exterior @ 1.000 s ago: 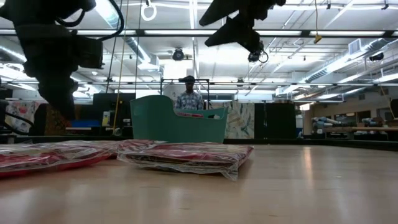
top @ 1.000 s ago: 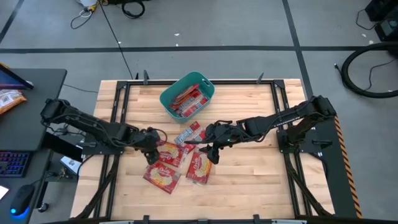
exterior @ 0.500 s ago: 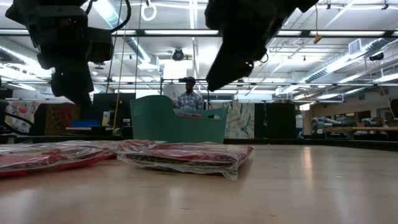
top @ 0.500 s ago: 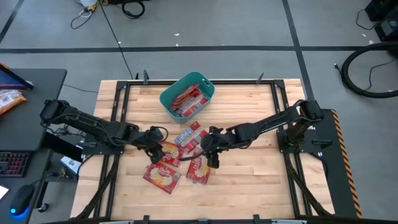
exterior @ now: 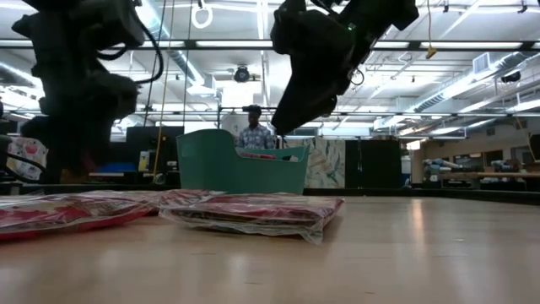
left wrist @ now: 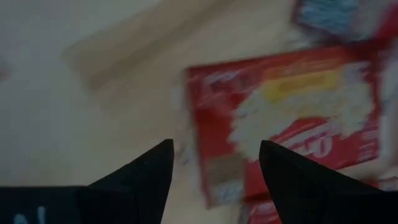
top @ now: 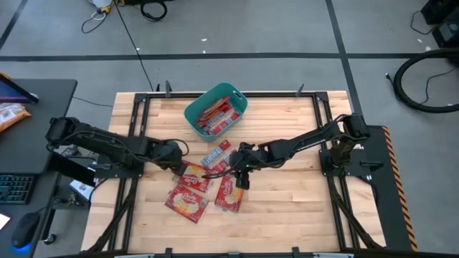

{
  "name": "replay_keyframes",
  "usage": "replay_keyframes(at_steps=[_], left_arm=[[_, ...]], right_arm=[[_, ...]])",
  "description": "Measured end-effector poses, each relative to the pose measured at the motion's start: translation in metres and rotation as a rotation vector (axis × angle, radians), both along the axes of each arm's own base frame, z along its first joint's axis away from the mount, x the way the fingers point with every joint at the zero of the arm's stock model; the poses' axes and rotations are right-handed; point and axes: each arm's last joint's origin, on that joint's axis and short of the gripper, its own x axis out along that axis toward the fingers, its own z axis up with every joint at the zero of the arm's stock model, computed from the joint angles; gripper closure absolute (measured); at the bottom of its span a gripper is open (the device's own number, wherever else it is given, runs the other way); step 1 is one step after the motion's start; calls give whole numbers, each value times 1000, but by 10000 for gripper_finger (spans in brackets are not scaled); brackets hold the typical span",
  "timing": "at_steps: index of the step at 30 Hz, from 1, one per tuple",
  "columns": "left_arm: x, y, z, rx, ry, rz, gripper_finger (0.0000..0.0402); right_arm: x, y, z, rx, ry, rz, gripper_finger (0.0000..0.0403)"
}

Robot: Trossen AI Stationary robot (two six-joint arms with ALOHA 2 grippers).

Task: Sort popcorn bags into baskets
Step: Put the red popcorn bag into the blue bin

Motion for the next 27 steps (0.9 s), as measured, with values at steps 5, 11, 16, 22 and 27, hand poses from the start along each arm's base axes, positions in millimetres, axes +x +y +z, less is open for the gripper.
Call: replay_keyframes(at_steps=[5, 11, 16, 22, 27], left_arm=[[0, 3, -6, -79, 58, 21, 159], [9, 4, -17, -76, 94, 7, 159], [15, 11, -23, -69, 95, 4, 159], [22, 16, -32, -101, 111, -15, 159], [25, 14, -38, -101, 129, -58, 159]], right_arm=[[3, 1, 4, 5, -45, 7, 204], [6, 2, 8, -3, -87, 23, 204], [10, 3, 17, -17, -111, 56, 204], [17, 3, 35, -71, -158, 93, 204], [21, 4, 49, -95, -177, 110, 204]])
